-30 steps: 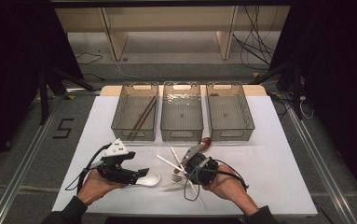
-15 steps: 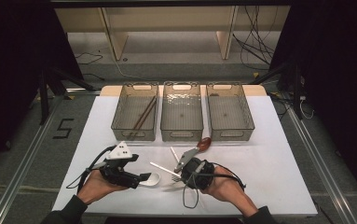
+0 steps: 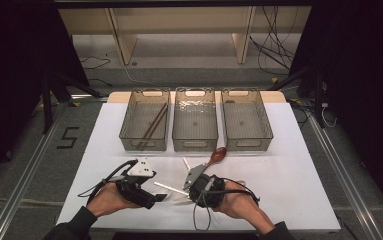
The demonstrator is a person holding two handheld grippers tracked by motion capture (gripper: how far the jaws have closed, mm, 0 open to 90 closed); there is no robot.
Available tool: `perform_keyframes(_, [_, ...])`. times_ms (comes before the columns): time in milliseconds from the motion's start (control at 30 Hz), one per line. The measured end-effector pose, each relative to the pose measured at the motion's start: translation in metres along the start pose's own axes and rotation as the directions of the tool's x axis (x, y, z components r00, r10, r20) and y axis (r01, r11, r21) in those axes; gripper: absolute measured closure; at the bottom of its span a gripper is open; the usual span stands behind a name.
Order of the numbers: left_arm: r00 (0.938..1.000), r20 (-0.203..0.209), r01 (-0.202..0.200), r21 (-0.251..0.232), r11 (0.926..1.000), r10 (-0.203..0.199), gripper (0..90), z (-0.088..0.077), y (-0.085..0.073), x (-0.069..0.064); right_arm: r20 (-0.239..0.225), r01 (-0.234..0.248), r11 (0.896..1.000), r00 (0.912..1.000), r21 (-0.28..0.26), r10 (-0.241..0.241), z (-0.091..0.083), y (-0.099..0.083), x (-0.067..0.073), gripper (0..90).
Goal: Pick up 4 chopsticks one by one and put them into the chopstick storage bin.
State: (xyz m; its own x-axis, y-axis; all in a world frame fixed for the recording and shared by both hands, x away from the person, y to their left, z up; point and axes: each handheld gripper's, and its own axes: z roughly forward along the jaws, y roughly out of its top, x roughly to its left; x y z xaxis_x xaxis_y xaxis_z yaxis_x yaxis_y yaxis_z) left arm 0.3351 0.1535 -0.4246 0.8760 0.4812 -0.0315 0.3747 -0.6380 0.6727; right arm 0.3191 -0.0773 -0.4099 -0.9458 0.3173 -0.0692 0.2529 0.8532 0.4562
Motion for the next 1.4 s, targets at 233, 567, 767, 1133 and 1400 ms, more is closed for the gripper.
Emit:
perform_keyframes(233, [0.9991, 0.009, -0.041, 0.039, 0.9984, 0.041, 18.6, 0.003, 0.003, -0.005, -0.015, 0.035, 0.999, 0.9993, -0.001, -0.035, 0.002, 0.001, 0.003, 85.7])
perform_keyframes(567, [0.9921, 0.034, -0.123, 0.085, 0.9887, 0.121, 33.4, 0.007, 0.004, -0.012, -0.013, 0.068, 0.998, 0.9976, -0.007, -0.068, 0.004, 0.002, 0.005, 85.7])
perform_keyframes(767, [0.984, 0.055, -0.175, 0.117, 0.9776, 0.17, 44.6, 0.01, 0.004, -0.016, -0.023, 0.097, 0.995, 0.9951, 0.009, -0.097, 0.003, 0.002, 0.006, 85.7])
perform_keyframes(1133, [0.9739, 0.077, -0.222, 0.138, 0.9651, 0.213, 62.6, 0.01, 0.004, -0.019, -0.034, 0.139, 0.99, 0.9898, 0.014, -0.138, 0.004, 0.003, 0.01, 85.7])
perform_keyframes(1400, [0.9645, 0.097, -0.258, 0.152, 0.9541, 0.246, 71.5, 0.01, 0.004, -0.022, -0.04, 0.171, 0.985, 0.9844, 0.006, -0.171, 0.005, 0.002, 0.011, 85.5])
